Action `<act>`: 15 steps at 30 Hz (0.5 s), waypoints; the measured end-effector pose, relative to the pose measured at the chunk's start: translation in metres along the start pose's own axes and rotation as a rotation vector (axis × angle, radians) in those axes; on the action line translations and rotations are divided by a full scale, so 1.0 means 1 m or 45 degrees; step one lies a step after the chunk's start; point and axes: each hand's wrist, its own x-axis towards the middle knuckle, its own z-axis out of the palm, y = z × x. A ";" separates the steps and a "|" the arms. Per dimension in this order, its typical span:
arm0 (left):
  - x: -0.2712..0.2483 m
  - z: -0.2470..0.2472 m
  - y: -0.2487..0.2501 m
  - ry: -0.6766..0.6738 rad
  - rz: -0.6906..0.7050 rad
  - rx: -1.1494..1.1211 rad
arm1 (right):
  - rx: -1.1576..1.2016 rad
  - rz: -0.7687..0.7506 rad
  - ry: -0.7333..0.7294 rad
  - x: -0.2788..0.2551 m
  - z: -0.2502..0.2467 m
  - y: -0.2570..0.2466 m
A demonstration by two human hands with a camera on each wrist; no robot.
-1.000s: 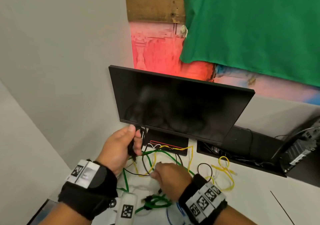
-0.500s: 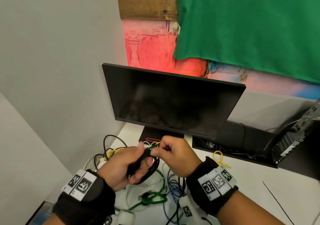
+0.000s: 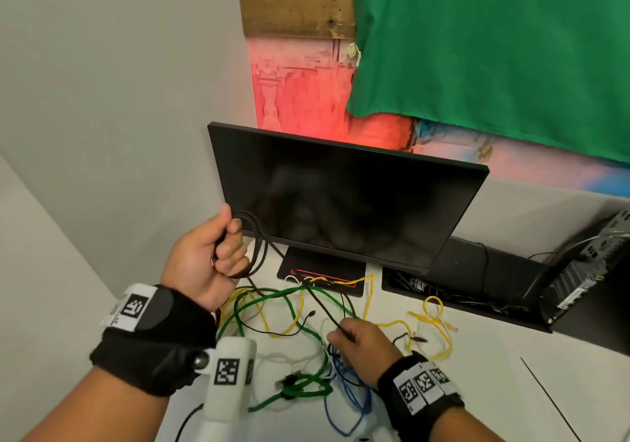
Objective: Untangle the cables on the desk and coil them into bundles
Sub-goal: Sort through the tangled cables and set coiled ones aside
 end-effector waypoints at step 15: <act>-0.015 0.007 -0.036 -0.128 -0.272 0.115 | 0.676 0.156 0.426 0.012 -0.012 -0.048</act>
